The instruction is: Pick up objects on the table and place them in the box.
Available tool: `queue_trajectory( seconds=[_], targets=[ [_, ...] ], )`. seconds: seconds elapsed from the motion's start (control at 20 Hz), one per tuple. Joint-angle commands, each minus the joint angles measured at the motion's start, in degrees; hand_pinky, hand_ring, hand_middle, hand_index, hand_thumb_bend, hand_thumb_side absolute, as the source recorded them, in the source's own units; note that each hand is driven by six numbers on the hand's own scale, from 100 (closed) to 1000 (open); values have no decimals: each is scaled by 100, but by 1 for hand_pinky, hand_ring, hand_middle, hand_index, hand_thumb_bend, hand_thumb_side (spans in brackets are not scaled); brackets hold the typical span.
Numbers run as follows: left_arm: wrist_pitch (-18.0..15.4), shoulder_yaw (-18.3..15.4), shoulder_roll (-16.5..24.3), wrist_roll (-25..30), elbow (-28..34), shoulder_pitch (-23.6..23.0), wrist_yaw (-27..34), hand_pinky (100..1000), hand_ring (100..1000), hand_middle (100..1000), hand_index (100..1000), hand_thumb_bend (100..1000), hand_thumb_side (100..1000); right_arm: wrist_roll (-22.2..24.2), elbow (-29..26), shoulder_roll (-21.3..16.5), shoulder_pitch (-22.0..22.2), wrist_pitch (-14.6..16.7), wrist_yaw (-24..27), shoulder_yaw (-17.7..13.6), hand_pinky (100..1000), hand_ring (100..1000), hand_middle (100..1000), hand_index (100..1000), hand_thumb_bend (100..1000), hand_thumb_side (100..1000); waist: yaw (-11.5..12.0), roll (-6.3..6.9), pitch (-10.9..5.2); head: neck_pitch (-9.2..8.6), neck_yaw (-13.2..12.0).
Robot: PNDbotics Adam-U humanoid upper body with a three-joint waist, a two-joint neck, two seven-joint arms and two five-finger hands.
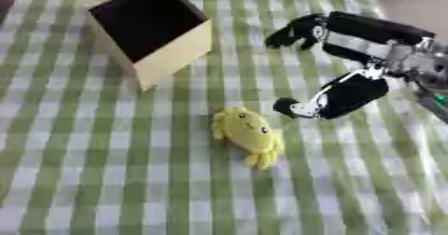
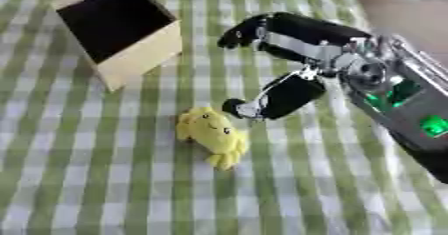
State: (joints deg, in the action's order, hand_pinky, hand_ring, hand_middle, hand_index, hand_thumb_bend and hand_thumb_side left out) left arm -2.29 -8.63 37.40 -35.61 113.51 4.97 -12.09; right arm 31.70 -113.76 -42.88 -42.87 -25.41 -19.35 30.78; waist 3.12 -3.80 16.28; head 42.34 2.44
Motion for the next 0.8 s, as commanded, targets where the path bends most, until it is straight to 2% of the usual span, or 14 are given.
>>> queue_trajectory(
  seconds=[0.05,0.4,0.5,0.8],
  targets=[
    [-15,-4,164,28,108,19,7,820,764,769,840,669,800,149,-83,78,-64,-229,-229,52,823,869,820,905,437,314,7,16,-74,84,-16],
    [-29,3,157,33,108,18,2,820,762,769,837,669,801,303,-83,323,128,-476,-750,224,829,871,820,904,437,319,18,-9,-63,104,29],
    [-32,5,150,34,108,19,1,819,761,768,836,669,801,291,-83,364,250,-498,-1045,256,832,871,820,905,434,329,21,-10,-59,113,51],
    [-45,-5,98,18,108,17,1,818,759,767,834,650,800,10,-83,603,642,-429,-2358,203,840,863,815,906,420,382,14,-14,-42,96,142]
  ],
)
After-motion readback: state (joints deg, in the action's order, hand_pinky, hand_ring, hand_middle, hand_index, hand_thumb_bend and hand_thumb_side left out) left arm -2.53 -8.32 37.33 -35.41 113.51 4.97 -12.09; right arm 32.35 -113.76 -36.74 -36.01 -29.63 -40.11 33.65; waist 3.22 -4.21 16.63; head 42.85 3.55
